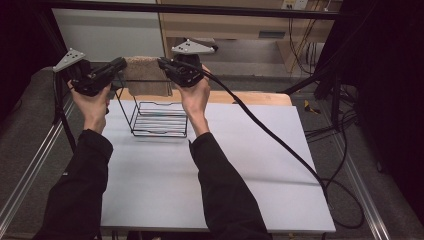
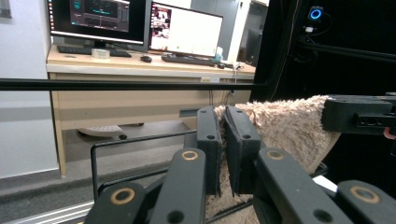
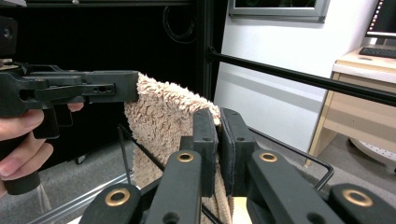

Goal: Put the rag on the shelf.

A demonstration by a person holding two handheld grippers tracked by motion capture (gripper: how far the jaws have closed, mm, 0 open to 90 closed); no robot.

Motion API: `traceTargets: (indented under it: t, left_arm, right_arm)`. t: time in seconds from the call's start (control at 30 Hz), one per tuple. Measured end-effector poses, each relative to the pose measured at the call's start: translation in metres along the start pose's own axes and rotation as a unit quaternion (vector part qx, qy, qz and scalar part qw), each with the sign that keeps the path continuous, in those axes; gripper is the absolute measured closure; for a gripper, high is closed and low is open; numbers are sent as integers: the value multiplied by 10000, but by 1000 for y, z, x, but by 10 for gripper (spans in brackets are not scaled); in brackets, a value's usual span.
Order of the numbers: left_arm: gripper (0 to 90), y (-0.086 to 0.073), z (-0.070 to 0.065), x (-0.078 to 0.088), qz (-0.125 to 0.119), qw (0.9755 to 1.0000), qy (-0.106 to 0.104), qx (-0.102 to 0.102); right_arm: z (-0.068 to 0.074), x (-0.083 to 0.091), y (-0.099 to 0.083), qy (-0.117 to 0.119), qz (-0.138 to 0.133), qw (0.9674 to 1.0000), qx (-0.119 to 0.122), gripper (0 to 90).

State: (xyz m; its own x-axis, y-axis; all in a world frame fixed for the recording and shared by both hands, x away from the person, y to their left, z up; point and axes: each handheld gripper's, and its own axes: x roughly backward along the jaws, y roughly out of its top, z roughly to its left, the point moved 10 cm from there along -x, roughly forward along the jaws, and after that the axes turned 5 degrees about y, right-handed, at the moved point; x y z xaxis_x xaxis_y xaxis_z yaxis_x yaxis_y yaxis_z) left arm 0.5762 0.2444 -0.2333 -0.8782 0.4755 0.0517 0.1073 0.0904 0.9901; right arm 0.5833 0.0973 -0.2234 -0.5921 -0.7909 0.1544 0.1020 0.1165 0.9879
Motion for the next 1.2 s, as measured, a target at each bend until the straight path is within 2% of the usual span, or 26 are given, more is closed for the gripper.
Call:
traceTargets:
  t: [0.5, 0.6, 0.73, 1.03, 1.2]
  left_arm:
    - [834, -13, -4, 14, 143, 9998, -114, -124]
    - [833, -15, -5, 16, 193, 9995, -140, -185]
    - [831, -17, -6, 17, 268, 9992, -124, -277]
    - [819, -26, -9, 20, 387, 9987, -184, -262]
    - [797, -24, -10, 24, 469, 9984, -178, -261]
  right_arm:
    - [13, 7, -8, -6, 217, 9993, 296, 852]
    - [15, 8, -10, 11, 233, 9993, 301, 850]
    - [17, 10, -15, 67, 282, 9994, 180, 849]
    - [19, 11, -27, 106, 406, 9988, 268, 849]
    - [21, 12, -29, 110, 438, 9985, 324, 851]
